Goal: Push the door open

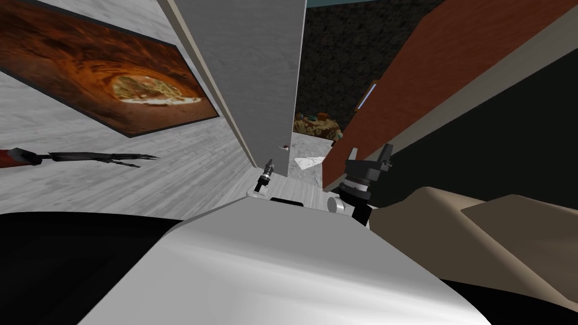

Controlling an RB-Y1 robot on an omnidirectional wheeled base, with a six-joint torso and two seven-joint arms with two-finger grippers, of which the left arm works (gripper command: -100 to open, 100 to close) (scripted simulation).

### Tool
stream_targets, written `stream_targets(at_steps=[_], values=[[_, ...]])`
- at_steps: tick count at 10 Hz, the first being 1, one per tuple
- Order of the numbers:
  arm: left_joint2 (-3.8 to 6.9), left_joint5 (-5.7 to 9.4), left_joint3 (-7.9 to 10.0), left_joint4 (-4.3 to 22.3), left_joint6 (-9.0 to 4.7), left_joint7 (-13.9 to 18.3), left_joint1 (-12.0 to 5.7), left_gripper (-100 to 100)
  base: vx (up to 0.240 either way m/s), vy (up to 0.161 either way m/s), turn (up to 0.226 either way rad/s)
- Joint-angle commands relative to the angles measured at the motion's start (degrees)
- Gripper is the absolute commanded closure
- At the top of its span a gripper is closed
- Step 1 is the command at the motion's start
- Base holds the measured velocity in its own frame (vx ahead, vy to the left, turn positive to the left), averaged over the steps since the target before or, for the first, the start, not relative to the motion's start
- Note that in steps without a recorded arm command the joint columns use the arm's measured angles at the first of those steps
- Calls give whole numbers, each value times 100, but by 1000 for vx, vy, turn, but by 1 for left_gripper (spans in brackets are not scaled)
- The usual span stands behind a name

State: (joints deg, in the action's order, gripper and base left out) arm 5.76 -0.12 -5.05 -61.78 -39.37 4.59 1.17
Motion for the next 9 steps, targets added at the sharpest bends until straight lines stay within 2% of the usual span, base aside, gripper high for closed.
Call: stream_targets(at_steps=[1, 5, 6, 9], values=[[-9, -13, -14, 237, -62, 15, -97, -100, 107, 13, -2], [-25, -44, -49, 765, -191, 57, -306, -100, 101, 16, 0], [-37, -58, -64, 996, -247, 75, -398, -100, 121, 17, 3], [-54, -78, -87, 1336, -331, 102, -533, -100, 118, 14, 0]])
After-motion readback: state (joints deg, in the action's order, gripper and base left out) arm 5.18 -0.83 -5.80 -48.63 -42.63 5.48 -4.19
